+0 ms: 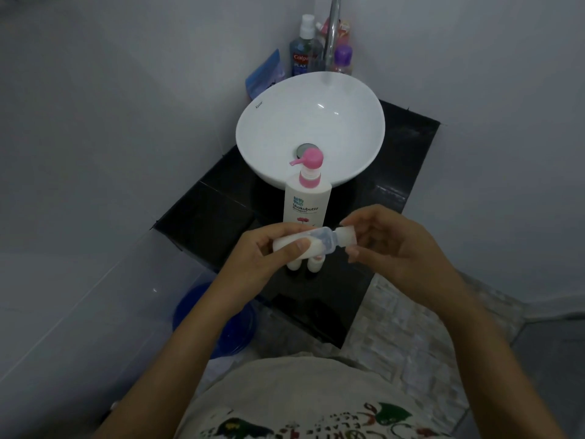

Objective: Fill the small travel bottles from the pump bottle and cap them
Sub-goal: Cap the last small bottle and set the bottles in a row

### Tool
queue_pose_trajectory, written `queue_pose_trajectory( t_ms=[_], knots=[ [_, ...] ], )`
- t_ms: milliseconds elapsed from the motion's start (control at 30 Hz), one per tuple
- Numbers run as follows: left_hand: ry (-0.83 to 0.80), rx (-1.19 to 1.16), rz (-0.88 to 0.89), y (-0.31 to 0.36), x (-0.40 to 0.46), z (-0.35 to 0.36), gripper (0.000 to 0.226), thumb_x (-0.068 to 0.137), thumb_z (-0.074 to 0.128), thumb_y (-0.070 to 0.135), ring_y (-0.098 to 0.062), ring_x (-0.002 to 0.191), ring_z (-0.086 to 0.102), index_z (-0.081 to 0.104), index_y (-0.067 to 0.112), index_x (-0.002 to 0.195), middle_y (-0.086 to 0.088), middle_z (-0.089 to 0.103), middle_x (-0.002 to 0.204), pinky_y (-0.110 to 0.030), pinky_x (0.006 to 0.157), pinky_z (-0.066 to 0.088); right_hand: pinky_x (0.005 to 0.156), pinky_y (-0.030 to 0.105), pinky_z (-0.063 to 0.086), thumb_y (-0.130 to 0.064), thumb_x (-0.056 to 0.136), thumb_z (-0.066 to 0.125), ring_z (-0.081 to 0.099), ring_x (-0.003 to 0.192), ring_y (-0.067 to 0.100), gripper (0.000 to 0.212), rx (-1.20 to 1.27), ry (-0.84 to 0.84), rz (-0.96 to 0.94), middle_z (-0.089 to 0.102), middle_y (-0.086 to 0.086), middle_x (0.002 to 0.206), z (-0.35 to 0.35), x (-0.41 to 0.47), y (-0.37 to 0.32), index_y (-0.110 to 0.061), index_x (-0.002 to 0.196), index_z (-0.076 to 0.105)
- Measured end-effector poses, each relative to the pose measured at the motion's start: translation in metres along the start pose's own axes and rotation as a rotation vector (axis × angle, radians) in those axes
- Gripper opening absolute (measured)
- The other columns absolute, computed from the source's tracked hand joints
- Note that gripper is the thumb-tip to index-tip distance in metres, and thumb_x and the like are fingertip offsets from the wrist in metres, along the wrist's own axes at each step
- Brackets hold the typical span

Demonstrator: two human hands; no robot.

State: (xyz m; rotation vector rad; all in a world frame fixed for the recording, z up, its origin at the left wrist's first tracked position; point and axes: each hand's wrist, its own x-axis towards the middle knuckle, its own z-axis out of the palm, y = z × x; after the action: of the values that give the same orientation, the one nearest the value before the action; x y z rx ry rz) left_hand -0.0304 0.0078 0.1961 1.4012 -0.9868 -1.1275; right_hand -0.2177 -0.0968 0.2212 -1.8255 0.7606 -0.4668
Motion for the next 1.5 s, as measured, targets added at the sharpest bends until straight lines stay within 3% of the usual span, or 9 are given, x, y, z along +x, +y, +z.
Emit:
queue_pose_trajectory(
  t_ms=[67, 233, 433, 600, 800, 967, 1167, 1300, 1500],
  knots=[
    [0.01, -0.008, 0.017, 0.001, 0.001, 0.0, 0.033, 0.08, 0.059, 0.022, 0.006, 0.096, 0.062, 0.065, 0.012, 0.112, 0.007, 0.067, 0.107, -0.007, 0.076, 0.047, 0.054, 0.013, 0.05, -0.036, 0.078, 0.065, 0.066, 0.058, 0.016, 0.022, 0.021, 0.065, 0.016, 0.07, 0.002, 0.075, 0.006, 0.003, -0.002, -0.019, 0.092, 0.066],
    [0.017, 0.009, 0.032, 0.002, 0.004, -0.003, 0.024, 0.087, 0.058, 0.011, 0.006, 0.092, 0.062, 0.066, 0.016, 0.109, 0.013, 0.07, 0.098, -0.007, 0.073, 0.047, 0.05, 0.019, 0.049, -0.071, 0.072, 0.042, 0.061, 0.045, 0.019, 0.058, -0.088, 0.139, 0.094, 0.068, 0.004, 0.063, 0.011, 0.009, -0.005, -0.018, 0.079, 0.066],
    [0.03, -0.011, 0.047, 0.003, 0.005, -0.005, 0.024, 0.081, 0.06, 0.021, 0.006, 0.091, 0.063, 0.067, 0.022, 0.103, 0.02, 0.072, 0.092, -0.007, 0.073, 0.047, 0.059, 0.02, 0.054, -0.034, 0.079, 0.065, 0.067, 0.064, 0.016, 0.028, -0.005, 0.022, -0.014, 0.069, 0.003, 0.082, 0.001, 0.008, -0.006, -0.022, 0.105, 0.061],
    [0.019, -0.015, 0.052, 0.003, 0.005, -0.006, 0.025, 0.079, 0.059, 0.025, 0.008, 0.089, 0.063, 0.067, 0.023, 0.103, 0.023, 0.071, 0.092, -0.006, 0.071, 0.046, 0.051, 0.025, 0.051, -0.067, 0.074, 0.043, 0.059, 0.044, 0.017, 0.054, -0.104, 0.098, 0.093, 0.068, 0.001, 0.063, 0.009, 0.012, -0.01, -0.019, 0.078, 0.066],
    [0.019, -0.042, 0.057, 0.001, 0.005, -0.009, 0.026, 0.079, 0.059, 0.025, 0.006, 0.092, 0.063, 0.068, 0.022, 0.103, 0.022, 0.072, 0.095, -0.007, 0.073, 0.047, 0.06, 0.023, 0.055, -0.037, 0.079, 0.064, 0.066, 0.065, 0.017, 0.028, -0.029, -0.034, -0.018, 0.069, 0.0, 0.083, 0.003, 0.012, -0.007, -0.024, 0.104, 0.061],
    [0.012, -0.038, 0.058, 0.001, 0.004, -0.008, 0.024, 0.08, 0.059, 0.023, 0.008, 0.092, 0.062, 0.066, 0.023, 0.103, 0.026, 0.071, 0.094, -0.005, 0.071, 0.047, 0.05, 0.02, 0.051, -0.067, 0.073, 0.044, 0.06, 0.047, 0.008, 0.048, -0.112, 0.086, 0.081, 0.068, -0.006, 0.067, 0.011, 0.014, -0.011, -0.025, 0.084, 0.063],
    [0.026, -0.021, 0.047, 0.001, 0.003, -0.009, 0.024, 0.082, 0.059, 0.023, 0.01, 0.091, 0.062, 0.066, 0.023, 0.104, 0.028, 0.07, 0.092, -0.004, 0.071, 0.046, 0.058, 0.02, 0.053, -0.026, 0.082, 0.065, 0.066, 0.063, 0.017, 0.021, -0.01, 0.004, -0.015, 0.068, 0.002, 0.082, 0.002, 0.01, -0.009, -0.023, 0.103, 0.062],
    [0.036, -0.026, 0.026, -0.002, 0.003, -0.007, 0.023, 0.086, 0.058, 0.015, 0.009, 0.091, 0.062, 0.067, 0.017, 0.107, 0.015, 0.07, 0.097, -0.005, 0.071, 0.047, 0.055, 0.019, 0.052, -0.051, 0.076, 0.056, 0.064, 0.053, 0.015, 0.033, -0.025, 0.033, 0.034, 0.069, -0.002, 0.072, 0.006, 0.011, -0.01, -0.027, 0.096, 0.063],
    [0.037, -0.036, 0.025, 0.002, 0.001, -0.008, 0.021, 0.086, 0.057, 0.019, 0.01, 0.088, 0.062, 0.068, 0.02, 0.104, 0.022, 0.071, 0.091, -0.004, 0.069, 0.046, 0.049, 0.021, 0.05, -0.019, 0.084, 0.065, 0.066, 0.064, 0.009, 0.018, 0.029, -0.002, -0.006, 0.07, -0.001, 0.08, 0.007, 0.01, -0.006, -0.022, 0.102, 0.066]
  ],
)
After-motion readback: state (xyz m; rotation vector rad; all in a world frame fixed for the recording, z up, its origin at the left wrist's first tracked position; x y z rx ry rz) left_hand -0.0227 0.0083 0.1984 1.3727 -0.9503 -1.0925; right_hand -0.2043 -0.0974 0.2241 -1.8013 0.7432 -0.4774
